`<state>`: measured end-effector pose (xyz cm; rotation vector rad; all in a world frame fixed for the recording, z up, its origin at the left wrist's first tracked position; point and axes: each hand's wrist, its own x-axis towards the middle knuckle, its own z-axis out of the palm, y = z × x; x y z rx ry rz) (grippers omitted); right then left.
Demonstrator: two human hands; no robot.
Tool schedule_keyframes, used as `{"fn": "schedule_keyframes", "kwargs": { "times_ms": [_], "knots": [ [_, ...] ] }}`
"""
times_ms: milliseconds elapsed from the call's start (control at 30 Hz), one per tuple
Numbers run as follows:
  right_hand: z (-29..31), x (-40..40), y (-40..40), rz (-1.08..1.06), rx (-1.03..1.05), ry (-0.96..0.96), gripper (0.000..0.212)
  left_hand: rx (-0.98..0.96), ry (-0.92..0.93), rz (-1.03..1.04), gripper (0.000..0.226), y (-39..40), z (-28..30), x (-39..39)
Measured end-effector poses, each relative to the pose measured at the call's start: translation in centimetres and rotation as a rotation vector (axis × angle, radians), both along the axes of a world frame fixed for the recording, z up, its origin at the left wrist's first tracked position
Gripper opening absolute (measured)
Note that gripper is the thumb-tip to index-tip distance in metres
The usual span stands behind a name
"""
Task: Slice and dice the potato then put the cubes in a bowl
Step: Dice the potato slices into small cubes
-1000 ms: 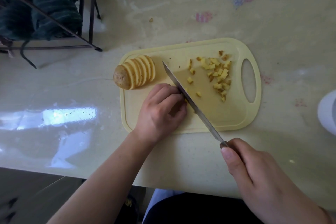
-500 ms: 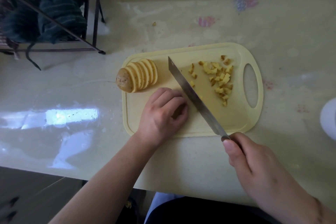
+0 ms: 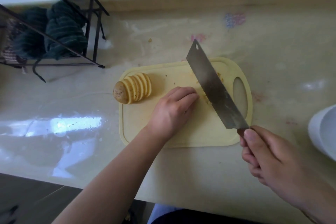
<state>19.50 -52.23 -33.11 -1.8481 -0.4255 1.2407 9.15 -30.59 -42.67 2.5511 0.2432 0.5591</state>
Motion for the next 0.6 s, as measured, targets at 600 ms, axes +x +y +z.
{"fn": "schedule_keyframes", "kwargs": {
  "times_ms": [600],
  "knots": [
    [1.5, 3.1, -1.5, 0.673, -0.213, -0.962, 0.051, -0.005, 0.179, 0.153, 0.017, -2.0, 7.3, -1.8]
  ]
}}
